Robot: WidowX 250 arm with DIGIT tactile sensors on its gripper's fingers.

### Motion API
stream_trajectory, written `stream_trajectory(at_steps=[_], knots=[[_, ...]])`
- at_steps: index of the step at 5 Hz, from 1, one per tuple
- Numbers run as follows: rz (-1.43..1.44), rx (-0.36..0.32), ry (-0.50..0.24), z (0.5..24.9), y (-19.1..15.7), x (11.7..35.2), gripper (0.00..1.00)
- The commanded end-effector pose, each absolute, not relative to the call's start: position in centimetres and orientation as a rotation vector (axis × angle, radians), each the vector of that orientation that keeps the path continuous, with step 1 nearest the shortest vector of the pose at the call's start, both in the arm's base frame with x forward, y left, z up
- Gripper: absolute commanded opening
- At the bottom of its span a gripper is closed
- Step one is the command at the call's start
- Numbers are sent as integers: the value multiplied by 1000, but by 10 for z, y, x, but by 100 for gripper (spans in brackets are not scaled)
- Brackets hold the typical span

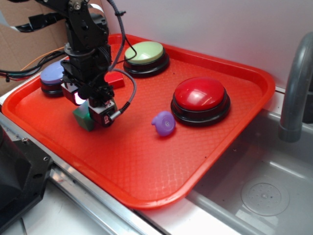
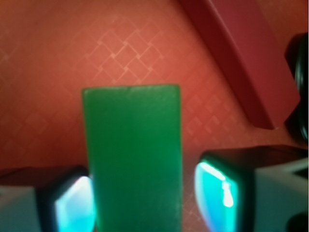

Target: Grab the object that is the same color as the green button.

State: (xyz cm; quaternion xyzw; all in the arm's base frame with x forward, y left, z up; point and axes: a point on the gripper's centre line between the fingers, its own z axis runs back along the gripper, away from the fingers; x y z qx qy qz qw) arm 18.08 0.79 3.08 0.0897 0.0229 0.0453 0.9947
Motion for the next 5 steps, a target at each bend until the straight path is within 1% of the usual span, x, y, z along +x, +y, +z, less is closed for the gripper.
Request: stream_trajectory(at_steps=[1, 2, 3, 4, 5], knots=[[124, 132, 44, 33, 14, 184, 0], [145, 130, 44, 47, 14, 187, 0], [169, 83, 3, 81, 15, 189, 0], [157, 13, -32, 118, 15, 190, 0], [125, 23, -28, 156, 13, 189, 0]])
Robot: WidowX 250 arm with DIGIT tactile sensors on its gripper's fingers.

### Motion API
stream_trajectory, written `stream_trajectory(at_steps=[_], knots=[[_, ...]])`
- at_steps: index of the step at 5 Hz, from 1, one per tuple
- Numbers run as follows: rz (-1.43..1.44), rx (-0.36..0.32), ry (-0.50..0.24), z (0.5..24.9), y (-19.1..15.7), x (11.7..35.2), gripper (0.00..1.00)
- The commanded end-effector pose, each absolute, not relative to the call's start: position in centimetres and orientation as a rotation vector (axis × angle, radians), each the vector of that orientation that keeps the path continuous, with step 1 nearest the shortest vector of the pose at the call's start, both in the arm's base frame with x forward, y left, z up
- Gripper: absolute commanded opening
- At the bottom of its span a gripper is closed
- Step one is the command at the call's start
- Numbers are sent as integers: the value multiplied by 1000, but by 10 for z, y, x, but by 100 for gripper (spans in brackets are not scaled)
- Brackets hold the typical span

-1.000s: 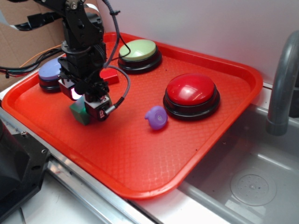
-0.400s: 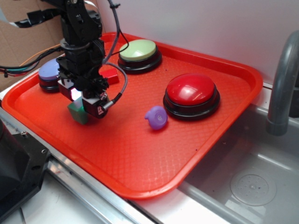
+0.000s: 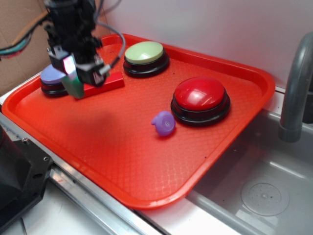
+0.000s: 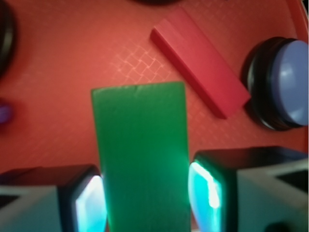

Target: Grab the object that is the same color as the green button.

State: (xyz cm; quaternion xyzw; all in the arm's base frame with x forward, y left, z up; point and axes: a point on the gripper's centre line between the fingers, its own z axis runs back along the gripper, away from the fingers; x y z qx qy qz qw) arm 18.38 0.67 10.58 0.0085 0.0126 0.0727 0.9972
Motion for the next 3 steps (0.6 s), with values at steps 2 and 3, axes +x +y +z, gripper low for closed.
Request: stream_trajectory(at_steps=[2, 3], knots=[[66, 104, -125, 194, 10, 176, 0], [92, 167, -80, 188, 16, 173, 0]])
